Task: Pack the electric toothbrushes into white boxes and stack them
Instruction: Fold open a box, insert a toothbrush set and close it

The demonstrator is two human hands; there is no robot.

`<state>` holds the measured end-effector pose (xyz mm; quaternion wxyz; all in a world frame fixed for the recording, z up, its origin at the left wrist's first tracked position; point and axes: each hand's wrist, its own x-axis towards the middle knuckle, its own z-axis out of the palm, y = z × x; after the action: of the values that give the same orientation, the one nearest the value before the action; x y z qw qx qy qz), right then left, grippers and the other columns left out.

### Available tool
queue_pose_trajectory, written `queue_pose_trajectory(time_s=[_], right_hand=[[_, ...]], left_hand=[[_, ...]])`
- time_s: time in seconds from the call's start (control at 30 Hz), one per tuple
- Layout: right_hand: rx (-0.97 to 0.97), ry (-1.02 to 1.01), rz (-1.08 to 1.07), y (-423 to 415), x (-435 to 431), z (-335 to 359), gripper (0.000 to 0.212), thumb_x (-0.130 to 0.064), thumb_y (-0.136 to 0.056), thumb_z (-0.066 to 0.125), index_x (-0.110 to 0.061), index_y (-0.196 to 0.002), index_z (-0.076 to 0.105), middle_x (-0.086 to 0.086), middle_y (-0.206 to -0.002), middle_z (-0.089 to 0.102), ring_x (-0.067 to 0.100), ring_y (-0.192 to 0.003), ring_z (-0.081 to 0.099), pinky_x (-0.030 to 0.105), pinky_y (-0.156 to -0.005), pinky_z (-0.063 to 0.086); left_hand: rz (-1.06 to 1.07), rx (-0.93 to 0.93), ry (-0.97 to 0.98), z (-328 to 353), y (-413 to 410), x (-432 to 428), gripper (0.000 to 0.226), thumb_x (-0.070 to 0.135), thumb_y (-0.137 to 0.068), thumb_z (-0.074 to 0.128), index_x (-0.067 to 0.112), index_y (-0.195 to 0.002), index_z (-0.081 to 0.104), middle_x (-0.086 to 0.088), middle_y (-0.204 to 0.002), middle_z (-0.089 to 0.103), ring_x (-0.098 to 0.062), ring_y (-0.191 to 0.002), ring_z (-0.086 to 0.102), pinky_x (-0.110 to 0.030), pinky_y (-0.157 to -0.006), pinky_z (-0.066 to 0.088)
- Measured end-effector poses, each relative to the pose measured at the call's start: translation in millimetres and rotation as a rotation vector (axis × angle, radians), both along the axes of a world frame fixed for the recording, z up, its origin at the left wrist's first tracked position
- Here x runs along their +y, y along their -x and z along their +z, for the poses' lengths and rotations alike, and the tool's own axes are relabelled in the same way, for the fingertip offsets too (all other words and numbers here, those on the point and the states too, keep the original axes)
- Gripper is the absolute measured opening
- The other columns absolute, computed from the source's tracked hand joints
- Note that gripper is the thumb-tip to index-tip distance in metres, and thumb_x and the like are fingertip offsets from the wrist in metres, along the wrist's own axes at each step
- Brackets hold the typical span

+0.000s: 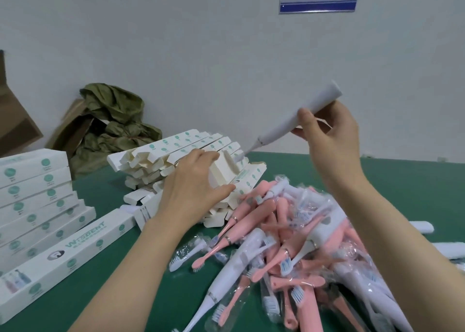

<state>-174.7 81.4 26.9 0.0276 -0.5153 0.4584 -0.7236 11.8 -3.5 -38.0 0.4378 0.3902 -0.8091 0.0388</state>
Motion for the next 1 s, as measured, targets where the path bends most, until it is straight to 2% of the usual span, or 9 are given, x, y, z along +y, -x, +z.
queue_pose_trajectory(time_s=[0.07, 0.23, 0.4, 0.5, 0.6, 0.67, 0.8, 0.9, 1.0], right_hand=[[-0.141, 0.044, 0.095, -8.6, -1.2, 1.5, 0.011, -0.010, -0.095, 0.054, -0.006, -0.105, 0.055, -0.001, -0.092, 0.061, -0.001, -0.081, 0.064, 0.023, -0.080, 0.055], [-0.238, 0.115, 0.130, -17.8, -3.5, 3.4, 0.015, -0.010, -0.096, 0.053, -0.003, -0.109, 0.054, 0.000, -0.094, 0.060, 0.003, -0.084, 0.065, 0.020, -0.078, 0.054], [-0.192, 0.017, 0.153, -26.7, -7.2, -6.5, 0.014, -0.010, -0.095, 0.055, -0.005, -0.107, 0.054, -0.002, -0.094, 0.061, -0.002, -0.081, 0.066, 0.023, -0.079, 0.056], [-0.202, -0.010, 0.173, -35.5, -8.8, -14.9, 0.027, -0.009, -0.093, 0.057, -0.012, -0.116, 0.044, 0.000, -0.099, 0.058, 0.001, -0.081, 0.067, 0.027, -0.078, 0.057], [0.025, 0.006, 0.111, -45.0, -7.1, -23.6, 0.056, -0.012, -0.089, 0.063, -0.025, -0.133, 0.030, 0.000, -0.094, 0.060, 0.009, -0.082, 0.067, 0.030, -0.080, 0.056], [0.245, 0.055, 0.036, -50.0, -5.9, -24.8, 0.062, -0.014, -0.086, 0.068, -0.021, -0.137, 0.032, -0.002, -0.092, 0.062, 0.007, -0.080, 0.065, 0.025, -0.078, 0.055], [0.408, 0.074, -0.136, -53.9, -5.5, -29.4, 0.054, -0.017, -0.078, 0.075, -0.011, -0.125, 0.048, -0.012, -0.091, 0.054, 0.009, -0.080, 0.057, 0.022, -0.074, 0.050], [0.431, 0.023, -0.165, -54.4, -8.5, -35.6, 0.046, -0.015, -0.077, 0.076, -0.009, -0.119, 0.059, 0.000, -0.102, 0.055, 0.012, -0.082, 0.051, 0.020, -0.075, 0.046], [0.671, -0.053, -0.140, -58.6, -12.9, -44.7, 0.016, -0.014, -0.086, 0.068, -0.008, -0.100, 0.072, 0.012, -0.111, 0.053, 0.015, -0.093, 0.045, 0.015, -0.081, 0.035]], left_hand=[[-0.002, 0.011, -0.005, 0.0, 0.7, -1.5, 0.060, 0.039, -0.071, 0.076, 0.019, -0.124, 0.056, 0.004, -0.117, 0.053, -0.017, -0.107, 0.050, -0.027, -0.075, 0.034], [0.034, 0.052, -0.006, 1.8, 0.2, -4.7, 0.054, 0.032, -0.074, 0.073, 0.019, -0.124, 0.056, 0.005, -0.118, 0.053, -0.015, -0.106, 0.049, -0.025, -0.074, 0.032], [0.003, 0.103, 0.023, 1.9, 2.6, -3.9, 0.051, 0.028, -0.072, 0.073, 0.017, -0.119, 0.058, 0.004, -0.113, 0.054, -0.014, -0.101, 0.048, -0.025, -0.075, 0.033], [-0.032, 0.151, 0.037, 3.2, 3.6, -3.2, 0.050, 0.027, -0.072, 0.074, 0.014, -0.118, 0.059, 0.002, -0.113, 0.055, -0.014, -0.103, 0.050, -0.025, -0.080, 0.033], [-0.068, 0.164, 0.054, 7.7, 5.0, -0.2, 0.053, 0.030, -0.071, 0.073, 0.012, -0.118, 0.058, 0.001, -0.114, 0.056, -0.014, -0.105, 0.049, -0.024, -0.082, 0.033], [-0.070, 0.158, 0.077, 11.6, 6.7, 1.9, 0.053, 0.031, -0.071, 0.073, 0.011, -0.118, 0.057, -0.001, -0.115, 0.055, -0.013, -0.104, 0.049, -0.024, -0.082, 0.033], [-0.077, 0.176, 0.072, 9.9, 6.2, 3.8, 0.053, 0.028, -0.072, 0.074, 0.007, -0.117, 0.057, -0.006, -0.114, 0.056, -0.009, -0.102, 0.047, -0.015, -0.081, 0.030], [-0.112, 0.185, 0.073, 7.2, 8.6, 8.4, 0.051, 0.029, -0.075, 0.072, 0.005, -0.117, 0.057, -0.007, -0.114, 0.057, -0.010, -0.103, 0.048, -0.014, -0.081, 0.031], [-0.130, 0.195, 0.064, 6.8, 8.7, 9.5, 0.053, 0.033, -0.076, 0.067, 0.004, -0.119, 0.057, -0.010, -0.116, 0.057, -0.016, -0.105, 0.051, -0.017, -0.081, 0.034]])
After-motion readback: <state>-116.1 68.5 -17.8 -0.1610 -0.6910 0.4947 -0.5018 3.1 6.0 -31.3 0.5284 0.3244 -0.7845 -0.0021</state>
